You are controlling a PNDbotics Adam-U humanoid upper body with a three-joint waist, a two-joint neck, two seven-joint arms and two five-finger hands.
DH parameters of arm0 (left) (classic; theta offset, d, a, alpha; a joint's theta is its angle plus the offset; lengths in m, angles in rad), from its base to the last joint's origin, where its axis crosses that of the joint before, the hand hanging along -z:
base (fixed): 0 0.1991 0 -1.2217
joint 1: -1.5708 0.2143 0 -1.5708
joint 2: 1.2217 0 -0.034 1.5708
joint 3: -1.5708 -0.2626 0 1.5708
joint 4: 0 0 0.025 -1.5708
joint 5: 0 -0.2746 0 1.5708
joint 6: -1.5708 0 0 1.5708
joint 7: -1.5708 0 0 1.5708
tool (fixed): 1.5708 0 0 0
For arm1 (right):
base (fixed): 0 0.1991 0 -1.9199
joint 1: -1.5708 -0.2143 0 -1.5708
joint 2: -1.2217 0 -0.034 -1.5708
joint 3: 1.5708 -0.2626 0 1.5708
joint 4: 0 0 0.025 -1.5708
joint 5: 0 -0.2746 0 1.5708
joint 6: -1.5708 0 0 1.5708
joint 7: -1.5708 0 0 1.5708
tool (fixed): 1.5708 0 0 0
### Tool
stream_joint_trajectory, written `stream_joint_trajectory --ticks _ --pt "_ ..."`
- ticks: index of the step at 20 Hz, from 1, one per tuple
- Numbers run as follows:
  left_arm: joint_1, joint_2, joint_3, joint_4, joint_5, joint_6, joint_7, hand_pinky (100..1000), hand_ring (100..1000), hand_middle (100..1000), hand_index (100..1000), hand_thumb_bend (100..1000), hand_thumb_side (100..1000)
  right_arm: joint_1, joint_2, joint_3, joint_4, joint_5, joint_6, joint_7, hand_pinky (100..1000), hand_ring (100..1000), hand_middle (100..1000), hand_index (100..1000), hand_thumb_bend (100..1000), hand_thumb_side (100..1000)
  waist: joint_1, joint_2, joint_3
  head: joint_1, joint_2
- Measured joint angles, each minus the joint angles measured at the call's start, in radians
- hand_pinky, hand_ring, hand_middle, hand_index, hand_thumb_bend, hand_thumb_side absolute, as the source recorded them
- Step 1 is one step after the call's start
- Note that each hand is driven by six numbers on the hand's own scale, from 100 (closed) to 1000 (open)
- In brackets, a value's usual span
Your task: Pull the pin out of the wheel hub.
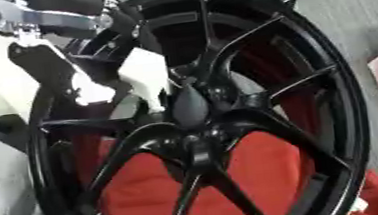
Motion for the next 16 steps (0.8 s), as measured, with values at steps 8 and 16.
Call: stream_joint_trajectory --ticks 8,16 --pt "-0.004 -0.014 -0.015 0.012 0.007 -0.012 0.009 835 784 648 814 100 369 -0.001 0.002 0.005 0.0 -0.005 0.004 -0.009 742 676 769 881 100 519 0.002 0.003 -0.006 0.004 -0.005" --pt "-0.008 -0.016 -0.011 0.018 0.027 0.0 0.002 766 581 336 549 100 247 -0.001 0.005 0.005 0.0 -0.011 0.009 -0.022 742 674 767 881 100 523 0.004 0.004 -0.011 0.008 -0.008"
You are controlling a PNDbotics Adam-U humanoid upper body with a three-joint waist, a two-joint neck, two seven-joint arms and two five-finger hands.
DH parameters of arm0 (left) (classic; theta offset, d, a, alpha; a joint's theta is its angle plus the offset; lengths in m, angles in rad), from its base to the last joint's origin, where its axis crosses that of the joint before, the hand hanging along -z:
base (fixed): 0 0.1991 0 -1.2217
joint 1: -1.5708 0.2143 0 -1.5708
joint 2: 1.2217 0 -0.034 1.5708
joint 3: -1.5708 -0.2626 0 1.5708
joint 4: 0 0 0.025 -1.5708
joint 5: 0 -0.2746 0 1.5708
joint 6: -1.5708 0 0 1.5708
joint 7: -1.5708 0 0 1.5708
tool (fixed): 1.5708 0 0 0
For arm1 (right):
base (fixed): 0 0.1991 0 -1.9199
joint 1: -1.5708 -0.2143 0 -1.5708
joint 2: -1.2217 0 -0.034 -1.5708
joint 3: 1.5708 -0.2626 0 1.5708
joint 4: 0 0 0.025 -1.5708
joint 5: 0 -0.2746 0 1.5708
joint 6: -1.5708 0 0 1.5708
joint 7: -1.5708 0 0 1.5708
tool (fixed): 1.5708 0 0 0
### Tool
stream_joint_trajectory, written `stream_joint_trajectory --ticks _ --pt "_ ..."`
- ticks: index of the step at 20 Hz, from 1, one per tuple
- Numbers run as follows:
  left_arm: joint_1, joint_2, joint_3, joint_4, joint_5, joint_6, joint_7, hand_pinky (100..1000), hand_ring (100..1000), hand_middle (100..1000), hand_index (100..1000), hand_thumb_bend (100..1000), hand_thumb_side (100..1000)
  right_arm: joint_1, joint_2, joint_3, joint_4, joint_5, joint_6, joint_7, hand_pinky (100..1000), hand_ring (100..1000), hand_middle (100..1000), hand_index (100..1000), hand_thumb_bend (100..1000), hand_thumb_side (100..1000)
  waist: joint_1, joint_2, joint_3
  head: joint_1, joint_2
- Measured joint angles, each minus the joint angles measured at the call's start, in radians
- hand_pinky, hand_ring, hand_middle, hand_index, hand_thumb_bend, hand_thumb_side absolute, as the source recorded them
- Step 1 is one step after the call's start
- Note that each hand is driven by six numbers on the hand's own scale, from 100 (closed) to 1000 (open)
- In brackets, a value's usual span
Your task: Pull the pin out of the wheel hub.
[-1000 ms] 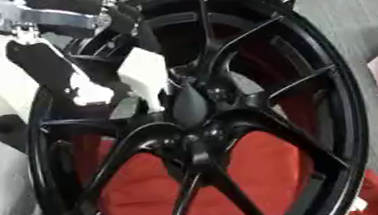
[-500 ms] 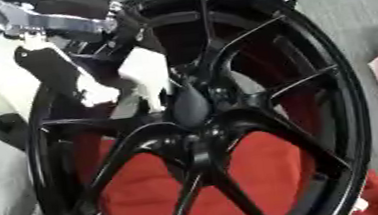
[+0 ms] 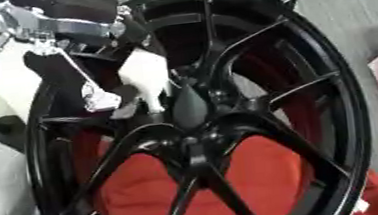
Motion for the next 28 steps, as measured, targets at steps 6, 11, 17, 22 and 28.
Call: stream_joint_trajectory --ticks 6,11,17,22,28 --pt "-0.002 -0.007 0.024 -0.003 0.075 0.064 -0.014 657 470 192 383 100 250 0.0 0.005 0.0 0.0 -0.005 0.003 -0.004 744 676 767 882 100 518 0.001 0.0 -0.002 0.003 0.0" --pt "-0.012 -0.003 0.084 -0.044 0.178 0.137 -0.015 633 445 152 336 100 262 0.0 0.005 0.0 0.0 -0.005 0.003 -0.003 746 678 768 882 100 512 -0.003 0.0 0.001 0.003 0.002" --pt "-0.012 0.051 0.204 -0.106 0.344 0.209 0.09 620 428 132 320 100 291 0.002 0.005 -0.006 0.0 -0.004 0.003 -0.004 747 679 768 883 100 507 -0.012 -0.006 0.015 -0.005 0.01" --pt "0.097 0.162 0.324 -0.134 0.451 0.238 0.239 622 432 142 340 100 317 0.012 0.005 -0.017 0.0 0.004 0.004 -0.009 748 680 768 882 100 502 -0.02 -0.012 0.043 -0.015 0.021" --pt "0.328 0.301 0.503 -0.039 0.493 0.24 0.415 618 439 147 349 100 314 0.019 0.004 -0.031 0.0 0.014 0.003 -0.021 749 682 768 882 100 499 -0.035 -0.018 0.062 -0.034 0.027"
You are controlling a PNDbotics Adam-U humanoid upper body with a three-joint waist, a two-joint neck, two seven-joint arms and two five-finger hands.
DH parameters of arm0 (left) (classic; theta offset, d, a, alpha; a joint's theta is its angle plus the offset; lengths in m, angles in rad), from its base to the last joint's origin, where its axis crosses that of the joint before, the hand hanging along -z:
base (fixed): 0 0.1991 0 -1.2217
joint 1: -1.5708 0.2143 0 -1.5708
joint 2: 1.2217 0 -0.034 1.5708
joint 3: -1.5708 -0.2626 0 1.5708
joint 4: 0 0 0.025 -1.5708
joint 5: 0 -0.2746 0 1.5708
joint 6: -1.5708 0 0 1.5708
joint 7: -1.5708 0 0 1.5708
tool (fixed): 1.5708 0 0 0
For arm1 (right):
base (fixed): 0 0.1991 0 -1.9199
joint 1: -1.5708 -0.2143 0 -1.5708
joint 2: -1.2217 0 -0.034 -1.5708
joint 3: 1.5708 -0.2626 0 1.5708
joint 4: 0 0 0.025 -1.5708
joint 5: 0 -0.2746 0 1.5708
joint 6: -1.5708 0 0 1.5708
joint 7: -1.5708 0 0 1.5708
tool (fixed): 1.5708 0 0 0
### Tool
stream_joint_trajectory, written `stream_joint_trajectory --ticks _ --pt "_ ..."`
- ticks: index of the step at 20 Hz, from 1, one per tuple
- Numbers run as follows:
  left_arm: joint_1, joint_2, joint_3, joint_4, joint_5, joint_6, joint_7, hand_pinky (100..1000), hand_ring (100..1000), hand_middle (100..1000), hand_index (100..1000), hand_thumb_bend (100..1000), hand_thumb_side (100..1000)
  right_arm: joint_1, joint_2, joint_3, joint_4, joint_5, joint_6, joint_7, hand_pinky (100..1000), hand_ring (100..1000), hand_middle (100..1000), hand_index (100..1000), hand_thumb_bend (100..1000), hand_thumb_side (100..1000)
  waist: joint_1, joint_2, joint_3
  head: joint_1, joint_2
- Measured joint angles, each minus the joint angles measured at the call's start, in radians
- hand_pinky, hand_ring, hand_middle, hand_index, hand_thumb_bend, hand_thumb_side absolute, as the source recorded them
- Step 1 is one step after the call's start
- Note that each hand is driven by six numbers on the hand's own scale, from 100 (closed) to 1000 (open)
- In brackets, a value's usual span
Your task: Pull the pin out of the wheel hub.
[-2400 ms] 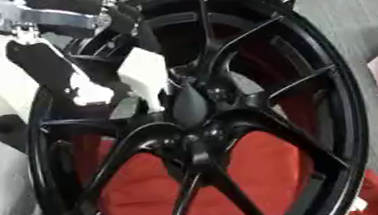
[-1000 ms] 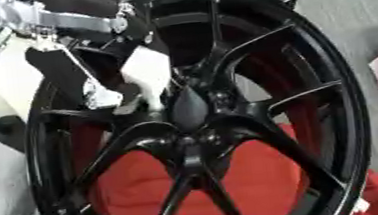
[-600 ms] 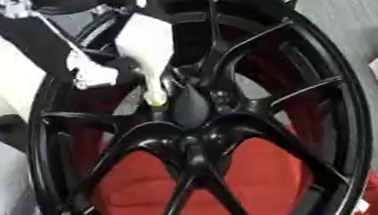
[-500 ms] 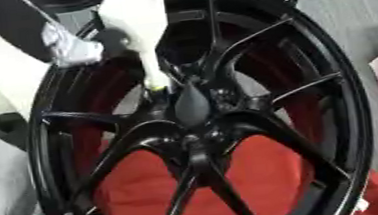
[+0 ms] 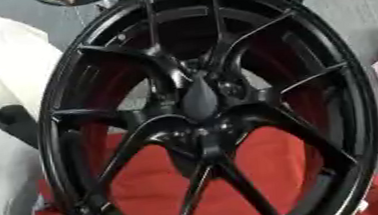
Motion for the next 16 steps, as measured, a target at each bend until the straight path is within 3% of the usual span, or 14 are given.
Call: stream_joint_trajectory --ticks 5,11,13,16 --pt "0.142 0.037 0.088 0.129 -0.018 -0.017 0.076 616 441 149 353 100 311 0.0 0.0 -0.006 0.0 0.005 -0.001 -0.002 749 682 768 882 100 497 -0.016 -0.004 0.003 -0.006 0.0" --pt "0.203 0.045 0.112 0.194 -0.035 -0.033 0.113 637 469 215 421 100 282 0.0 0.0 -0.012 0.0 0.007 0.0 -0.009 750 683 768 881 100 494 -0.028 -0.004 0.025 -0.006 -0.001" --pt "0.248 0.047 0.117 0.224 -0.054 -0.035 0.126 668 507 306 505 100 277 -0.001 0.0 -0.012 0.0 0.008 0.001 -0.011 750 683 768 880 100 494 -0.038 -0.004 0.026 -0.006 -0.001" --pt "0.318 0.047 0.129 0.244 -0.096 -0.051 0.133 772 691 597 755 100 269 -0.001 0.0 -0.012 0.0 0.009 0.0 -0.012 750 683 767 880 100 494 -0.038 -0.005 0.023 -0.006 -0.001"
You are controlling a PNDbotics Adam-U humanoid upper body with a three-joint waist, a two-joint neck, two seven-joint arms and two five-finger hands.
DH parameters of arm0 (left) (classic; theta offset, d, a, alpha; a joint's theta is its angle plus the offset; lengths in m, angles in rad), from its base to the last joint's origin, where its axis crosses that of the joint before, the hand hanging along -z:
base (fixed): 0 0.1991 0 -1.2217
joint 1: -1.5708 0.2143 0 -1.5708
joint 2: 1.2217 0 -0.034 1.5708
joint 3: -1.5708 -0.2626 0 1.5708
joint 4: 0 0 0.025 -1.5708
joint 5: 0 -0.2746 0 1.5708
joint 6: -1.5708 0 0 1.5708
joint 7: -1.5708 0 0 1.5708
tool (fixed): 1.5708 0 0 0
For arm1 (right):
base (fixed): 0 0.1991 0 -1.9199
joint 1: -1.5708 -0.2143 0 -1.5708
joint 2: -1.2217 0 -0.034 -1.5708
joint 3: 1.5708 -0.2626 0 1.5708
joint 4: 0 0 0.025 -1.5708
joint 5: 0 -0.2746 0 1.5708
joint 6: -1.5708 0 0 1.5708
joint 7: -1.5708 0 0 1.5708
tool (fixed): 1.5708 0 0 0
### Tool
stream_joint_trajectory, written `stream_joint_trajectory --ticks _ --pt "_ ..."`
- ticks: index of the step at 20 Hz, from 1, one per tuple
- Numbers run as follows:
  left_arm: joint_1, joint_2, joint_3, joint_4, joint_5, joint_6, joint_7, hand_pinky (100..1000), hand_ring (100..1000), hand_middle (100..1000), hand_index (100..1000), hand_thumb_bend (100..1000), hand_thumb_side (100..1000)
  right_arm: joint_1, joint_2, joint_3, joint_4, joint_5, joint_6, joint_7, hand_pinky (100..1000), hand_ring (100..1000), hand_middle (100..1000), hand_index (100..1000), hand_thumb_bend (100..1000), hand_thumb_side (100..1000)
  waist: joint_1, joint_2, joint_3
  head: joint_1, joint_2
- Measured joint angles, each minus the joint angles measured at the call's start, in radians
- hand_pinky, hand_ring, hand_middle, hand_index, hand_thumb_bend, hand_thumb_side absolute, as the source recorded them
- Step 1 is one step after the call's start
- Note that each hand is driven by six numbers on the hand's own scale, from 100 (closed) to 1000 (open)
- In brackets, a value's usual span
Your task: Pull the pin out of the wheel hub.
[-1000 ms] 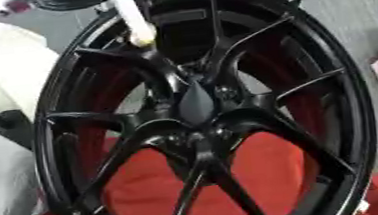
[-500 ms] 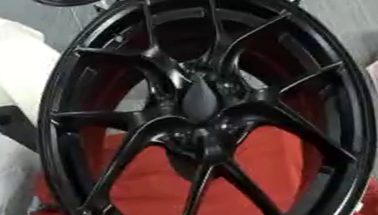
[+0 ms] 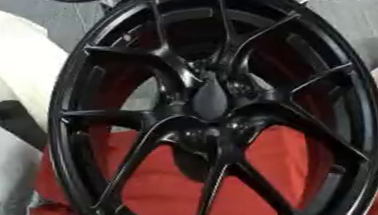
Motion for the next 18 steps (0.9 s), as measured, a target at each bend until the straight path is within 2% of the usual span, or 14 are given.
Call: stream_joint_trajectory --ticks 1,2,3,6,8,11,12,13,14,18 --pt "0.022 0.0 0.006 0.001 -0.015 -0.008 -0.005 772 691 597 755 100 269 -0.001 0.0 0.0 0.0 0.0 0.0 0.0 750 683 767 880 100 494 0.0 0.0 -0.001 0.0 0.0" --pt "0.038 0.0 0.012 0.001 -0.03 -0.016 -0.012 855 815 779 901 100 660 -0.002 0.0 0.0 0.0 0.001 0.0 0.0 749 682 767 880 100 494 -0.002 -0.001 -0.002 -0.001 0.0" --pt "0.051 0.0 0.016 -0.002 -0.046 -0.024 -0.021 857 821 791 909 100 779 -0.003 0.0 0.0 0.0 0.001 0.0 0.0 749 682 767 880 100 494 -0.003 -0.001 -0.003 -0.004 0.0" --pt "0.082 0.0 0.036 -0.009 -0.092 -0.047 -0.047 847 819 801 919 100 958 -0.003 0.001 0.0 0.0 0.003 0.0 0.0 749 682 767 880 100 518 -0.005 -0.005 -0.003 -0.02 0.0" --pt "0.085 -0.001 0.051 -0.011 -0.123 -0.053 -0.056 830 806 785 888 100 878 -0.003 0.001 -0.001 0.0 0.003 0.001 -0.001 749 683 767 879 100 493 -0.005 -0.009 -0.002 -0.031 0.0" --pt "0.086 -0.008 0.068 -0.022 -0.144 -0.051 -0.057 804 780 744 857 100 840 -0.003 0.001 -0.005 0.0 0.006 0.003 -0.003 749 682 767 879 100 493 -0.006 -0.012 -0.001 -0.042 0.0" --pt "0.086 -0.012 0.071 -0.029 -0.142 -0.047 -0.054 804 780 744 857 100 840 -0.003 0.001 -0.005 0.0 0.006 0.003 -0.003 749 682 767 879 100 493 -0.006 -0.012 -0.001 -0.044 0.0" --pt "0.085 -0.015 0.075 -0.037 -0.136 -0.041 -0.048 775 743 687 816 100 797 -0.002 0.001 -0.005 0.0 0.007 0.003 -0.003 750 683 767 879 100 492 -0.007 -0.012 -0.001 -0.046 0.0" --pt "0.083 -0.021 0.081 -0.047 -0.127 -0.034 -0.041 765 727 667 808 100 787 -0.002 0.001 -0.005 0.0 0.007 0.003 -0.003 750 683 767 879 100 491 -0.007 -0.013 -0.001 -0.047 0.0" --pt "0.068 -0.067 0.101 -0.119 -0.077 -0.037 0.008 739 699 647 808 100 758 -0.003 0.001 -0.005 0.0 0.007 0.004 -0.002 749 683 767 879 100 492 -0.012 -0.017 0.0 -0.05 0.0"
